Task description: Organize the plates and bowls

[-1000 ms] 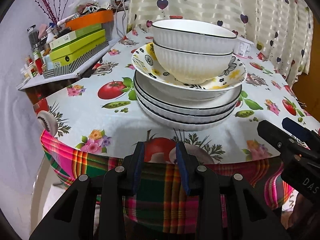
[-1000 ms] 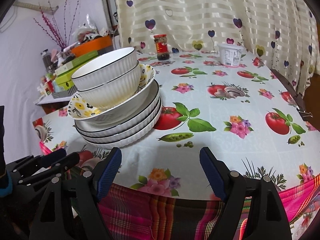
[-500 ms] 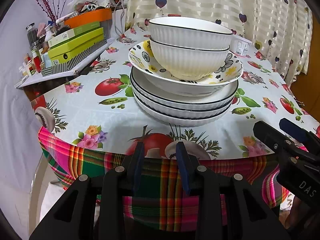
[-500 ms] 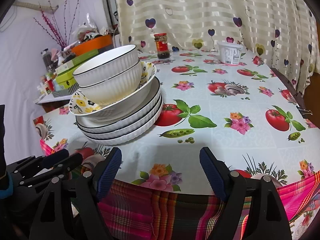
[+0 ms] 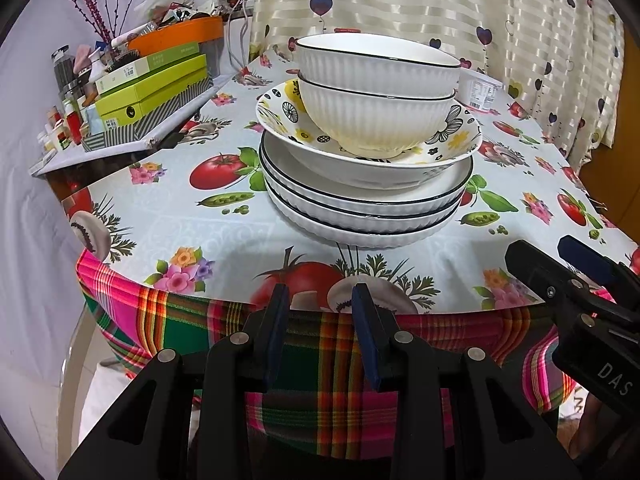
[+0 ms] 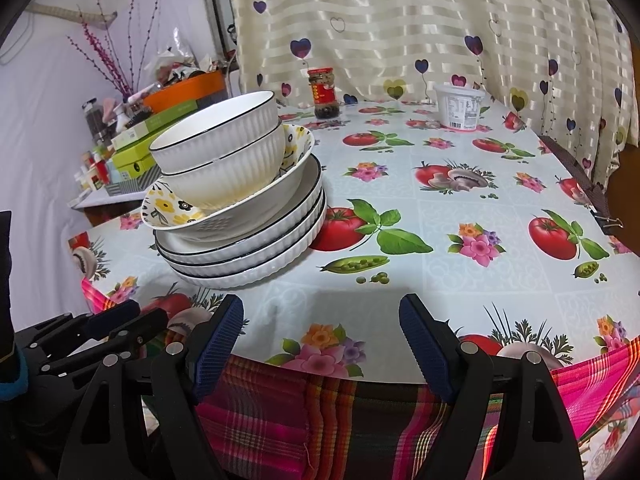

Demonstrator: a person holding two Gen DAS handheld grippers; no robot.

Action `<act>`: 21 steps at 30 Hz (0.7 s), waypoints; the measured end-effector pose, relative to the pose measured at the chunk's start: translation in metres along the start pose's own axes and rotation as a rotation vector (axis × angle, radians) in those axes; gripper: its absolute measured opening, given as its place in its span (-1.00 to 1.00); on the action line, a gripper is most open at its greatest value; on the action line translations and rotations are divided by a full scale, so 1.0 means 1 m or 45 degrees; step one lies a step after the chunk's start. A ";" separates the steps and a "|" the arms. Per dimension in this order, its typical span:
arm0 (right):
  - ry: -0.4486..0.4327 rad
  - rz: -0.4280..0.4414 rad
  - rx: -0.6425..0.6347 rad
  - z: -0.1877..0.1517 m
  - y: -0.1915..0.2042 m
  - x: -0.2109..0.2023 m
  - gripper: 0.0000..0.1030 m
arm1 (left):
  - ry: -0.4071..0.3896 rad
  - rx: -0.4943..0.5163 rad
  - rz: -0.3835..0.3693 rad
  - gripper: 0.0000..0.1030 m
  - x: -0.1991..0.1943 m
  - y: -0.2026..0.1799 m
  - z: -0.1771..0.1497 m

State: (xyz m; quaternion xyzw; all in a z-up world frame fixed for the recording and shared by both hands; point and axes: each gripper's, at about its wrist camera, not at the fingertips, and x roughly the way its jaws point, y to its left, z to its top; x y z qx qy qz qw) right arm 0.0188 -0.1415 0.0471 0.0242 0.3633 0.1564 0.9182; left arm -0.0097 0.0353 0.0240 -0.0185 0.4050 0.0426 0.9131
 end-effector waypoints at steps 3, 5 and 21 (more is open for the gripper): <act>0.000 0.000 0.000 -0.001 0.001 -0.001 0.58 | 0.002 -0.001 -0.001 -0.35 0.000 0.000 -0.001; 0.000 0.000 0.000 -0.002 0.000 -0.001 0.58 | 0.001 -0.001 -0.002 -0.35 0.000 0.000 -0.001; -0.002 0.000 0.000 -0.002 0.001 -0.001 0.58 | -0.005 0.003 -0.003 -0.35 -0.003 0.001 -0.002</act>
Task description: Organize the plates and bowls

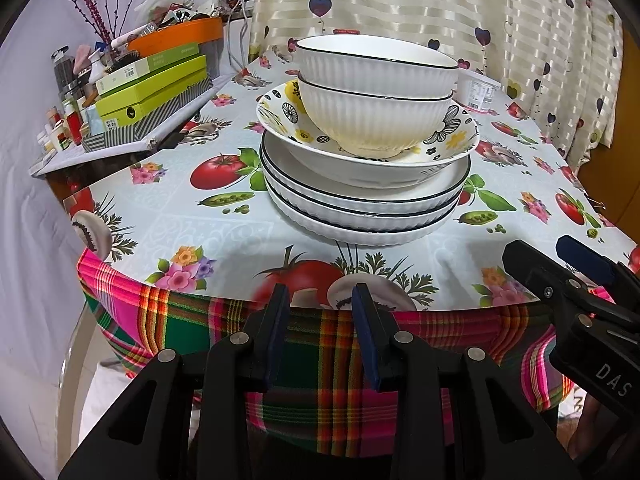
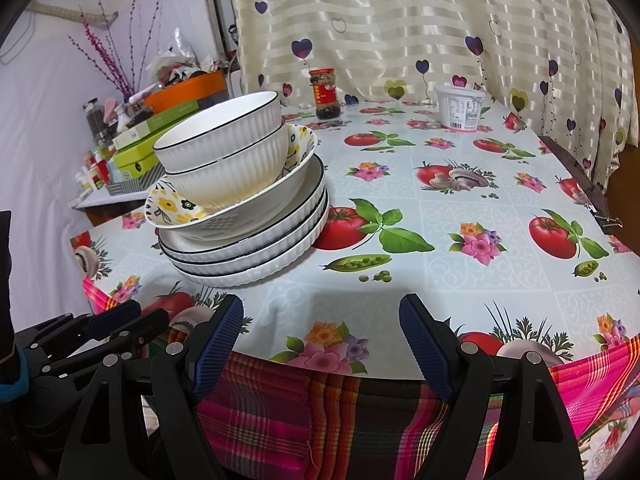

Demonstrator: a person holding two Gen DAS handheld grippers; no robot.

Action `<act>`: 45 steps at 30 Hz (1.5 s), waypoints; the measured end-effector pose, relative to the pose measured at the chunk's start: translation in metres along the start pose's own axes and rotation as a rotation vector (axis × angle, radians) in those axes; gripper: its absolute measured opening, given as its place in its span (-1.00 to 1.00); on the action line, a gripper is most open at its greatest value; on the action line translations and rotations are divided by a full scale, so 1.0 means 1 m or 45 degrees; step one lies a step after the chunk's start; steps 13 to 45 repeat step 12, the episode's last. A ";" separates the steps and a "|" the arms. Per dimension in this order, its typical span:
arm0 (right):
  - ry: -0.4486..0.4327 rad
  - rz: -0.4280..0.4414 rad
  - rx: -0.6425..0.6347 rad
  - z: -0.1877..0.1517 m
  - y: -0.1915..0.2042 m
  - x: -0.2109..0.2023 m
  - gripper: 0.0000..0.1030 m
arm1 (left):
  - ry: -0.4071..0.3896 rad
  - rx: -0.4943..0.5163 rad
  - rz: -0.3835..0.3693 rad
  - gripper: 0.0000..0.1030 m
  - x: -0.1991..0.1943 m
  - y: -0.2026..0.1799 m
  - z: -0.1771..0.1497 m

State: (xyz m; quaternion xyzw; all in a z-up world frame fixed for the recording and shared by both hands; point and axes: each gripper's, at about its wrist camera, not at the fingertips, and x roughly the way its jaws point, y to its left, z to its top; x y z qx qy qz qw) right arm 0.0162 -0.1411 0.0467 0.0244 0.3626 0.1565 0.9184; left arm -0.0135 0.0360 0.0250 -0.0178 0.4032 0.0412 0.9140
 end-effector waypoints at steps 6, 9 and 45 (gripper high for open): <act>0.001 0.001 0.001 0.000 0.000 0.000 0.58 | -0.001 -0.001 0.001 -0.35 0.000 0.000 0.000; -0.001 -0.001 0.001 0.000 0.000 0.000 0.58 | 0.001 -0.003 -0.001 -0.35 0.000 0.001 0.000; -0.002 -0.001 0.001 0.000 0.001 -0.001 0.58 | 0.011 -0.014 -0.006 -0.35 0.000 0.003 0.001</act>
